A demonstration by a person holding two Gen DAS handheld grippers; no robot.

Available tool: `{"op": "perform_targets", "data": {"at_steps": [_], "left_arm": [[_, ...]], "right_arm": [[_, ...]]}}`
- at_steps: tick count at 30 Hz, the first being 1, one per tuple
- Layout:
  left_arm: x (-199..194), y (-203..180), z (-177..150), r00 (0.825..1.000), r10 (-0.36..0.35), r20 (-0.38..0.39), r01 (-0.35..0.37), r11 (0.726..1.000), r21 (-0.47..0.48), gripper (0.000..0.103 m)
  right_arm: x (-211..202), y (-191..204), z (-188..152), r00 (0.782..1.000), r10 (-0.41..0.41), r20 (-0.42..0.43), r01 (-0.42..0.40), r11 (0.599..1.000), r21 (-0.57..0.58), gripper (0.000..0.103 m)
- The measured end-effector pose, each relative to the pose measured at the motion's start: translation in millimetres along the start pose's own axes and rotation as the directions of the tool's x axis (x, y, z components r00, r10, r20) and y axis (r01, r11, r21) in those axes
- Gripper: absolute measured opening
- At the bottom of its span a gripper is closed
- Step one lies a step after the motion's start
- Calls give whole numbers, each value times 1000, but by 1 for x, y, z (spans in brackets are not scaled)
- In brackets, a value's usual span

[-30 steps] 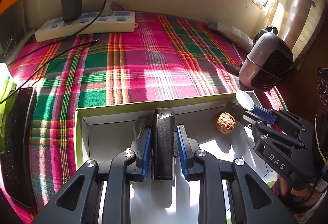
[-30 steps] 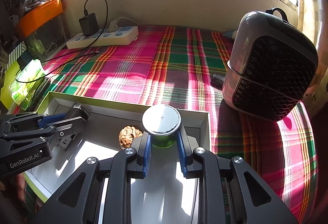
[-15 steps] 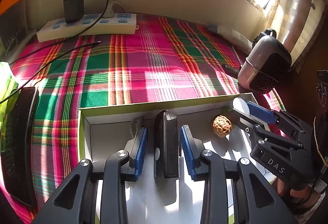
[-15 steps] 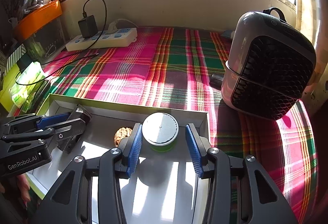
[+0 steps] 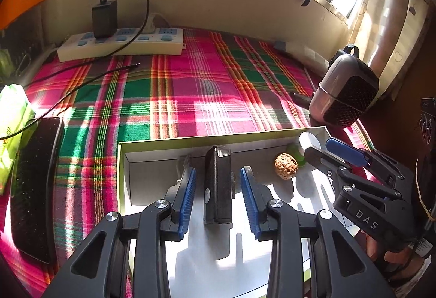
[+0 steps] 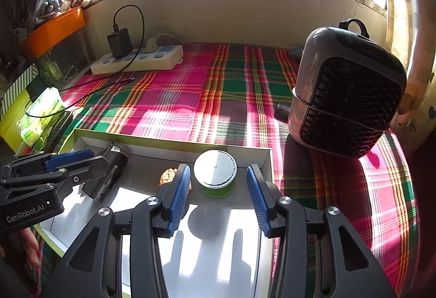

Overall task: Organize objects
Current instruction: 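Withdraw both grippers from the box toward the pink earphones on the cloth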

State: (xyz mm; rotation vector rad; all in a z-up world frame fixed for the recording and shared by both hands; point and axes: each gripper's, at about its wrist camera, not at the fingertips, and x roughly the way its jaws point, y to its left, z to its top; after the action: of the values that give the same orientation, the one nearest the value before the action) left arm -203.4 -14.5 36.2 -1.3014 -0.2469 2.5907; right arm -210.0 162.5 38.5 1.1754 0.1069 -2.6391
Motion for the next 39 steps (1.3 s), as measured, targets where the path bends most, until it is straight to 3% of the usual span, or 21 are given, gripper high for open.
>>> {"op": "perform_targets", "data": {"at_steps": [39], "left_arm": [[-90, -5, -79, 996, 6, 90, -5, 1000, -13, 32]], "right_arm": [[-85, 5, -61, 996, 34, 80, -38, 998, 44, 45]]}}
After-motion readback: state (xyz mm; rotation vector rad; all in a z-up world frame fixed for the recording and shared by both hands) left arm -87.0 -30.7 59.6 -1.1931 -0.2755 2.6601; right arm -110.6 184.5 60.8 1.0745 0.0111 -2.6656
